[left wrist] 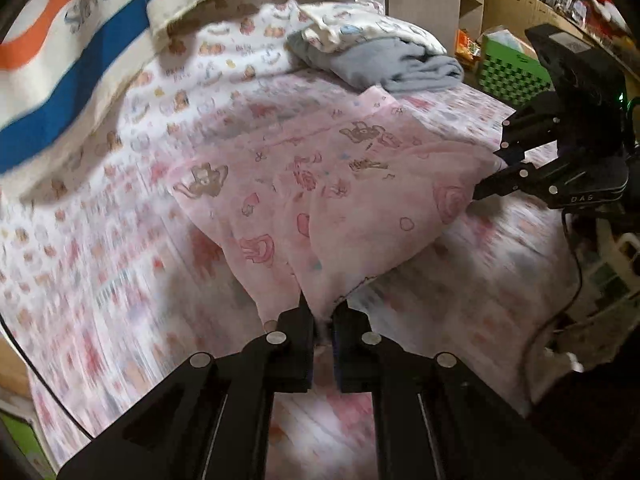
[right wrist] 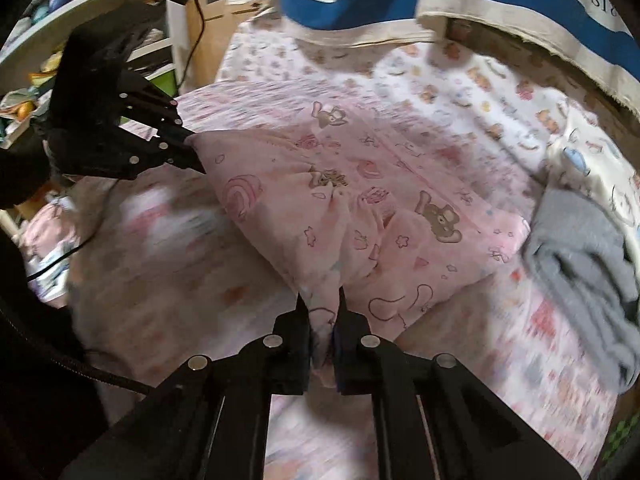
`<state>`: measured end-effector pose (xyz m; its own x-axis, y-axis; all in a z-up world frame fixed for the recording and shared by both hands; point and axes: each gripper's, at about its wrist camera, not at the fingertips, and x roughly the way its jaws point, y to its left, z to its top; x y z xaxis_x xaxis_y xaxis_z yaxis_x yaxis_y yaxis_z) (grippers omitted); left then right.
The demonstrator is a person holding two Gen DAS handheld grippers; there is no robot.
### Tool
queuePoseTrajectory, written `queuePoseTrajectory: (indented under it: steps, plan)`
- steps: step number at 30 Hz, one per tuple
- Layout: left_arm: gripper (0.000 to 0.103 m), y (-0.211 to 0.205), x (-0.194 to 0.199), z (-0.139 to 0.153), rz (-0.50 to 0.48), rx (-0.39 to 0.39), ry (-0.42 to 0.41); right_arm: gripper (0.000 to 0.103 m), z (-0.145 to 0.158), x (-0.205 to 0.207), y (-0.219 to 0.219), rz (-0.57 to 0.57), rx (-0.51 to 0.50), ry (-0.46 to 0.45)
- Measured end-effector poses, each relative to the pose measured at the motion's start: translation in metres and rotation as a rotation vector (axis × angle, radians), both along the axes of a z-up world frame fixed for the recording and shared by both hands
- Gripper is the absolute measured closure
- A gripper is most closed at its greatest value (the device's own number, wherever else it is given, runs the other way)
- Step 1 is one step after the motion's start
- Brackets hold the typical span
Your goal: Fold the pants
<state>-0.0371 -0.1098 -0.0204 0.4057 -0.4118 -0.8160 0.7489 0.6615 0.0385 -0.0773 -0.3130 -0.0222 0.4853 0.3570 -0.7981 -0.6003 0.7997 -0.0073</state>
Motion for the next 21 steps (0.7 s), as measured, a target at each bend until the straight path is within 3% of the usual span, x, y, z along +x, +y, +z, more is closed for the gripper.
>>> queuePoseTrajectory:
  steps: [6, 10, 14, 21]
  plan:
    - [0.096, -0.004, 0.002, 0.012, 0.012, -0.001, -0.020, 0.095, 0.008, 0.005, -0.004, -0.036, 0.057, 0.067]
    - [0.096, -0.014, 0.029, 0.025, 0.015, -0.015, -0.041, 0.095, 0.021, 0.031, -0.012, -0.050, 0.054, 0.013]
    - [0.096, -0.024, 0.067, 0.031, 0.025, -0.006, -0.055, 0.095, 0.028, 0.066, -0.026, -0.062, 0.108, 0.049]
    - [0.096, -0.040, 0.137, 0.021, 0.012, -0.015, 0.065, 0.095, 0.024, 0.118, -0.045, -0.051, 0.142, 0.118]
